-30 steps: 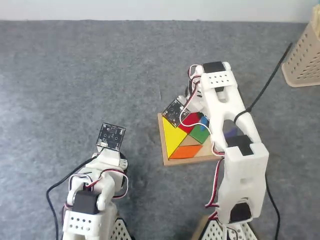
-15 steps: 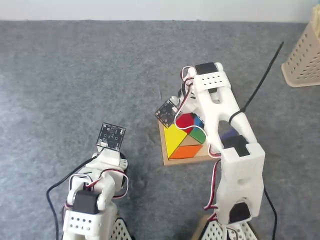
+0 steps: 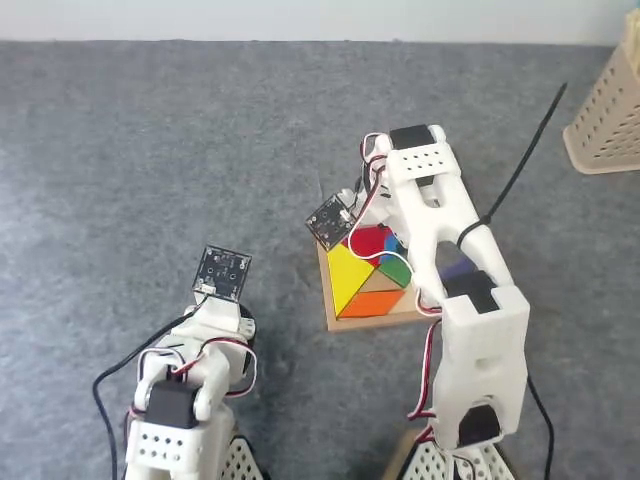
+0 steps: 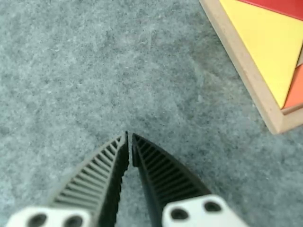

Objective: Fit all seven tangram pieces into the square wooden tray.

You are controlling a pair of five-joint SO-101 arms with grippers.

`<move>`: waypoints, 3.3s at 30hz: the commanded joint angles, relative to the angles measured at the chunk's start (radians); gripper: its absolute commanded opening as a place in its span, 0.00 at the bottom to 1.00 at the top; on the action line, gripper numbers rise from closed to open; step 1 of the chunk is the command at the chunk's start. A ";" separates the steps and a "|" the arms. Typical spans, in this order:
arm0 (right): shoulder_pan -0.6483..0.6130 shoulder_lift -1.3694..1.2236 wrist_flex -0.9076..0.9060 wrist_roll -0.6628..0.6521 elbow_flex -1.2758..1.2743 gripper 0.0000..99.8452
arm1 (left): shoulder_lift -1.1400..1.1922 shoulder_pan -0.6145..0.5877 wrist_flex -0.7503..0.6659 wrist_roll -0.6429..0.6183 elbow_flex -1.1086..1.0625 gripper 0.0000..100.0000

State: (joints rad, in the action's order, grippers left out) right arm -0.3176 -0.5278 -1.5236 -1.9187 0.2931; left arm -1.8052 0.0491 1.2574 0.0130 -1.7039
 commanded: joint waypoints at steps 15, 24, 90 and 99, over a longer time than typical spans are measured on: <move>0.056 0.131 -0.015 0.758 0.224 0.01 | -0.021 0.008 0.006 -0.008 0.019 0.01; 0.160 0.257 -0.133 1.404 0.196 0.01 | -0.021 0.008 0.006 -0.008 0.019 0.01; -0.088 0.547 0.728 1.628 -0.726 0.01 | -0.021 0.006 0.006 -0.008 0.019 0.01; -0.091 0.452 0.733 1.588 -0.715 0.01 | -0.021 0.006 0.006 -0.008 0.019 0.01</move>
State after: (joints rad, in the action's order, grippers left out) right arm -0.4081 -0.0905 -0.8009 -0.3046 -0.4404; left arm -1.8052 0.0491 1.2574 0.0130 -1.7039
